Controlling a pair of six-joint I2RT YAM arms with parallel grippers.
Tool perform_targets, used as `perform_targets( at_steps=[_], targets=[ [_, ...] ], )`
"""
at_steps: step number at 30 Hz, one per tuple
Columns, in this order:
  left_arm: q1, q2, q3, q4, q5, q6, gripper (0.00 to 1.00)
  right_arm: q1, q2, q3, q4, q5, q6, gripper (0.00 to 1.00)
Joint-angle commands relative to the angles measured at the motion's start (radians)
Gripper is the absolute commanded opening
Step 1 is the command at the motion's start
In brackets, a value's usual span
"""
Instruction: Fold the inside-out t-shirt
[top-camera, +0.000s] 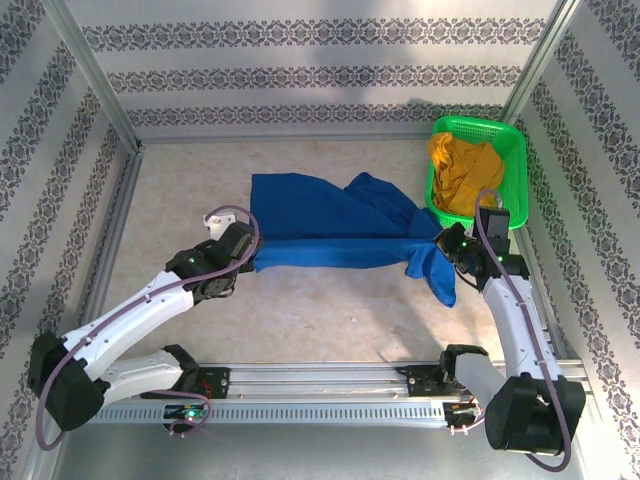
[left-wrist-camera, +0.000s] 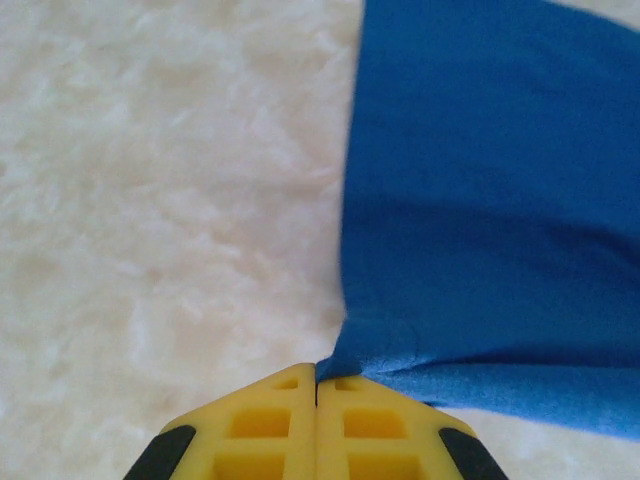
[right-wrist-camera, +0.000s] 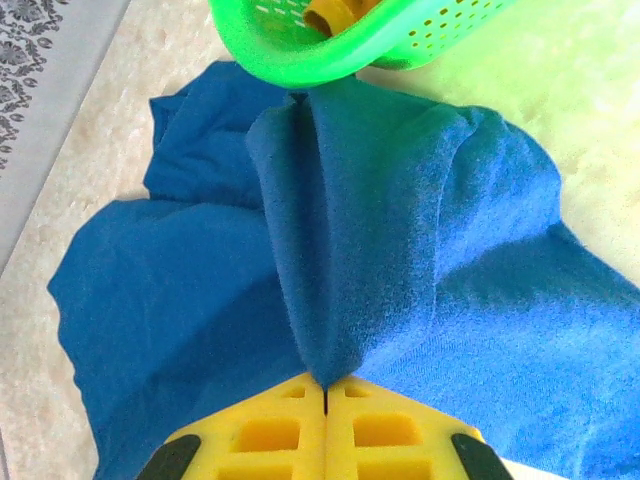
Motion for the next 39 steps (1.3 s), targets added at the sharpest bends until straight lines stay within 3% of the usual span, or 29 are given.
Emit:
perform_targets(
  at_steps=[1, 4, 10, 15, 18, 22, 27, 32, 33, 36, 39],
  targets=[
    [0.016, -0.041, -0.006, 0.147, 0.027, 0.162, 0.0, 0.029, -0.04, -0.062, 0.018, -0.018, 0.026, 0.0],
    [0.043, -0.048, 0.043, 0.282, 0.053, 0.284, 0.0, 0.036, -0.035, -0.083, 0.086, -0.051, 0.068, 0.0],
    [0.202, 0.153, 0.435, 0.299, 0.173, 0.449, 0.0, 0.041, 0.067, 0.118, 0.173, -0.107, 0.063, 0.0],
    [0.237, 0.189, 0.555, 0.319, 0.426, 0.497, 0.0, 0.039, 0.053, 0.214, 0.133, -0.09, 0.033, 0.0],
    [0.244, 0.156, 0.402, 0.31, 0.557, 0.4, 0.0, 0.039, 0.009, 0.146, 0.117, -0.071, 0.03, 0.0],
    [0.244, 0.072, 0.033, 0.344, 0.588, 0.175, 0.0, 0.039, -0.055, -0.01, 0.105, -0.062, 0.041, 0.0],
    [0.244, -0.125, -0.259, 0.298, 0.456, -0.029, 0.0, 0.046, -0.111, -0.14, 0.078, -0.068, 0.033, 0.0],
    [0.247, -0.283, -0.295, 0.191, 0.305, -0.079, 0.0, 0.062, -0.076, -0.171, 0.097, -0.07, 0.024, 0.0],
    [0.247, -0.284, -0.285, 0.177, 0.293, -0.077, 0.0, 0.062, -0.049, -0.158, 0.11, -0.079, 0.011, 0.06],
    [0.248, -0.247, -0.26, 0.164, 0.289, -0.066, 0.0, 0.062, 0.079, -0.075, 0.139, -0.142, -0.049, 0.49],
    [0.251, -0.186, -0.229, 0.135, 0.272, -0.076, 0.0, 0.065, 0.155, 0.03, 0.077, -0.168, -0.119, 0.59]
  ],
)
